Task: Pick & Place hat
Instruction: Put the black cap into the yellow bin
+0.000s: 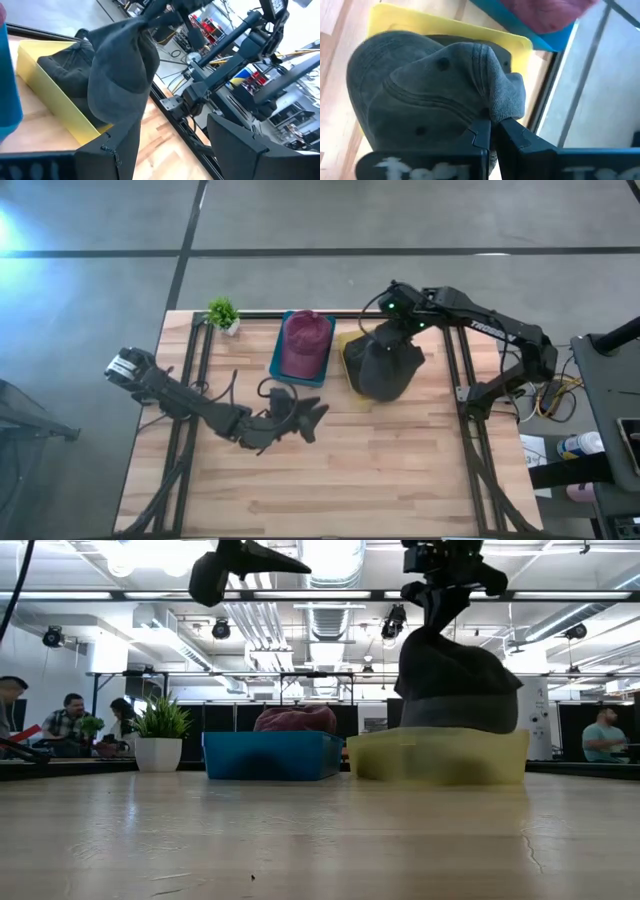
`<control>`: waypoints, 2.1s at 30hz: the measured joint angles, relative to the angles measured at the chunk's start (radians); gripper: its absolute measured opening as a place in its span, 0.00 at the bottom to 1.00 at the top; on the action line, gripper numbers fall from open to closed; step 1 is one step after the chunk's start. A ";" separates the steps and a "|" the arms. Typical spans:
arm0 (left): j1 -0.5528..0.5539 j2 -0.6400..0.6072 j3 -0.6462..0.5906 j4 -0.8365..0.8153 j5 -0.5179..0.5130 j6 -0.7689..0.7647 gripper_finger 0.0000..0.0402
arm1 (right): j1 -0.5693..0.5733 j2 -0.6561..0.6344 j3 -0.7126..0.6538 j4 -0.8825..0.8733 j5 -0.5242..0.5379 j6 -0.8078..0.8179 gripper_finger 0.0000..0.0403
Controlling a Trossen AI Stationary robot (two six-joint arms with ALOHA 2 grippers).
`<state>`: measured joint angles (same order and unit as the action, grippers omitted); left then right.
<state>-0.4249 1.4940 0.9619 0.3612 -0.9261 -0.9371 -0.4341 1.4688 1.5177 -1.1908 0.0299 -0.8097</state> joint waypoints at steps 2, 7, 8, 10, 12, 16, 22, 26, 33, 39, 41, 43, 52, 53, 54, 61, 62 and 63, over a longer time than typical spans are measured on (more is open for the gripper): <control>0.008 0.000 0.000 -0.004 0.000 0.000 0.55 | 0.007 0.021 -0.001 0.005 0.000 -0.012 0.02; 0.018 0.000 0.000 -0.005 0.000 0.000 0.55 | 0.033 0.059 -0.002 0.105 0.067 -0.091 0.02; 0.018 0.000 0.000 -0.005 0.000 0.000 0.55 | 0.039 0.068 -0.002 0.123 0.090 -0.116 0.02; 0.018 0.000 0.000 -0.007 0.000 0.000 0.55 | 0.046 0.089 -0.002 0.136 0.100 -0.139 0.02; 0.018 0.000 0.000 -0.019 0.002 -0.002 0.55 | 0.052 0.112 -0.002 0.136 0.103 -0.145 0.02; 0.018 0.000 0.000 -0.046 0.008 -0.005 0.55 | 0.062 0.153 -0.003 0.189 0.157 -0.177 0.02; 0.018 0.000 0.000 -0.073 0.014 -0.008 0.55 | 0.073 0.171 -0.008 0.273 0.202 -0.242 0.02; 0.018 0.000 0.000 -0.096 0.027 -0.009 0.55 | 0.072 0.170 -0.023 0.282 0.201 -0.240 0.02; 0.018 0.000 -0.001 -0.118 0.038 -0.010 0.55 | 0.072 0.169 -0.116 0.249 0.090 -0.151 0.02; 0.018 0.000 -0.001 -0.118 0.038 -0.010 0.55 | 0.063 0.168 -0.202 0.366 0.082 -0.073 0.02; 0.018 0.000 -0.001 -0.118 0.039 -0.013 0.55 | 0.052 0.168 -0.216 0.421 0.099 -0.023 0.04; 0.018 0.000 -0.001 -0.117 0.039 -0.031 0.55 | 0.039 0.168 -0.217 0.452 0.098 0.022 0.06; 0.022 0.000 0.001 -0.099 0.049 -0.067 0.55 | -0.018 0.161 -0.208 0.464 0.000 0.171 0.28; 0.027 0.000 0.006 -0.100 0.050 -0.066 0.55 | -0.020 0.160 -0.208 0.461 -0.014 0.189 0.31; 0.035 0.000 0.012 -0.099 0.058 -0.059 0.55 | -0.019 0.159 -0.209 0.458 -0.027 0.205 0.34; 0.173 0.007 0.054 -0.097 0.273 0.033 0.55 | -0.019 0.123 -0.209 0.400 -0.093 0.266 0.53; 0.194 0.010 0.055 -0.102 0.279 0.055 0.55 | -0.019 0.110 -0.209 0.398 -0.100 0.270 0.55; 0.214 0.014 0.058 -0.111 0.281 0.079 0.55 | -0.019 0.098 -0.209 0.393 -0.104 0.273 0.57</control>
<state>-0.2107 1.5076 1.0201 0.2500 -0.6455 -0.8580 -0.4534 1.5671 1.3087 -0.7975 -0.0736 -0.5369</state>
